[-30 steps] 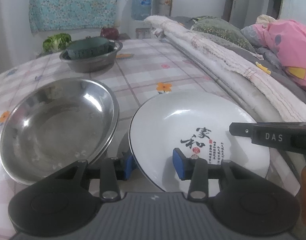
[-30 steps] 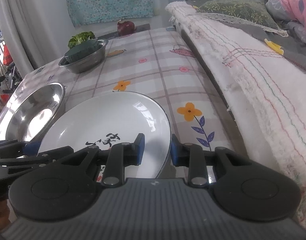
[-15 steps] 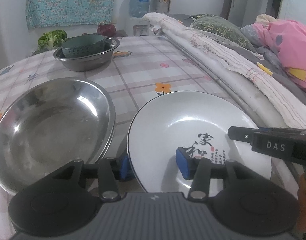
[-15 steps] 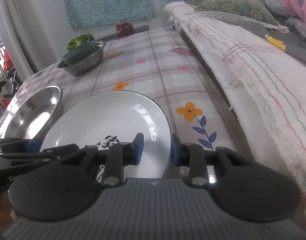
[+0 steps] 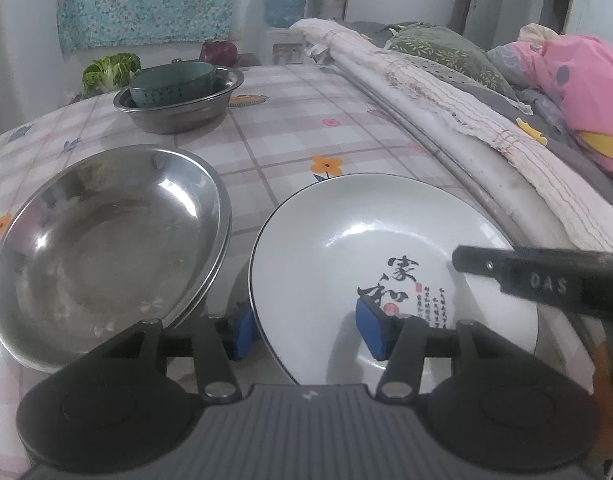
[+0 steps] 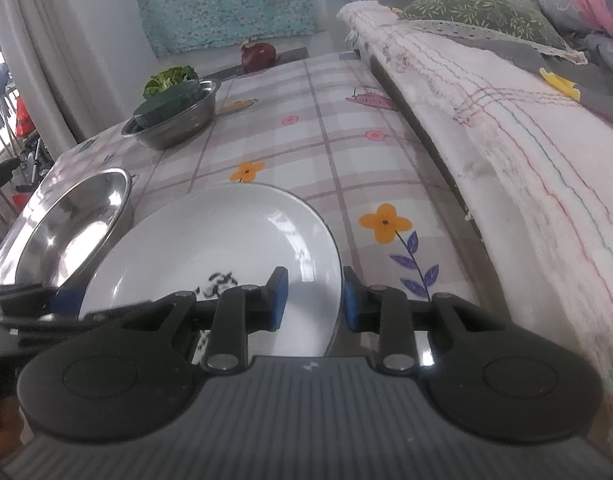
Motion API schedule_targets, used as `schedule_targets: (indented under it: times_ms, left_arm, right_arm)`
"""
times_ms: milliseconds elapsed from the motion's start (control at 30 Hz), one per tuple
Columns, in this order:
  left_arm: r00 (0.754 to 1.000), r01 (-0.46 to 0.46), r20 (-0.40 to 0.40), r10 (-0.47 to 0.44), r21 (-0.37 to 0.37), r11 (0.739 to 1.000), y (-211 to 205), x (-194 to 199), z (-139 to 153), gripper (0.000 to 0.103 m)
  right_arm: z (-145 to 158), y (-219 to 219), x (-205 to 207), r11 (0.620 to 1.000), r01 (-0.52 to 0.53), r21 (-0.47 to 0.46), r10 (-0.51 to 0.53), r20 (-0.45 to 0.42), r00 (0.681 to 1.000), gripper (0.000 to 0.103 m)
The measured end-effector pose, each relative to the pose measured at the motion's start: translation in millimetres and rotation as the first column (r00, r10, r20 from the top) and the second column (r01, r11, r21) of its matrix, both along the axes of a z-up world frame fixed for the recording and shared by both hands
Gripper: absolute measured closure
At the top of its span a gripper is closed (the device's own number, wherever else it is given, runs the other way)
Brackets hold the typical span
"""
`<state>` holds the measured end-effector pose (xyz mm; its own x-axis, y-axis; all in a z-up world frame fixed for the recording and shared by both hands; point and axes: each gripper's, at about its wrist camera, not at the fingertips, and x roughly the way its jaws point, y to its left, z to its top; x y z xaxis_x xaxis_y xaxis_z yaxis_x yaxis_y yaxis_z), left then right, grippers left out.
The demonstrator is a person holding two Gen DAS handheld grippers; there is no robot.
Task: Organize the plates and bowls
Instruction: 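Lift the white calligraphy plate by its rim with both tools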
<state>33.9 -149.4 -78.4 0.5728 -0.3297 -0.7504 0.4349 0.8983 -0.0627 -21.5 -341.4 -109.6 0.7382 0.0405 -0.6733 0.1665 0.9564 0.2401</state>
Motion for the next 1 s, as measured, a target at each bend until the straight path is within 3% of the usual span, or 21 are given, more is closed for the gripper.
schedule_targets:
  times_ms: [500, 1000]
  left_arm:
    - [0.999, 0.009, 0.033, -0.01, 0.025, 1.0, -6, 3, -2, 0.044]
    - [0.999, -0.01, 0.042, 0.009, 0.029, 1.0, -4, -1, 2, 0.05]
  right_arm:
    - [-3, 10, -8, 0.999, -0.002, -0.04, 0.003, 0.025, 1.0, 0.07]
    - [3, 12, -9, 0.999, 0.004, -0.05, -0.003, 0.034, 0.999, 0.069]
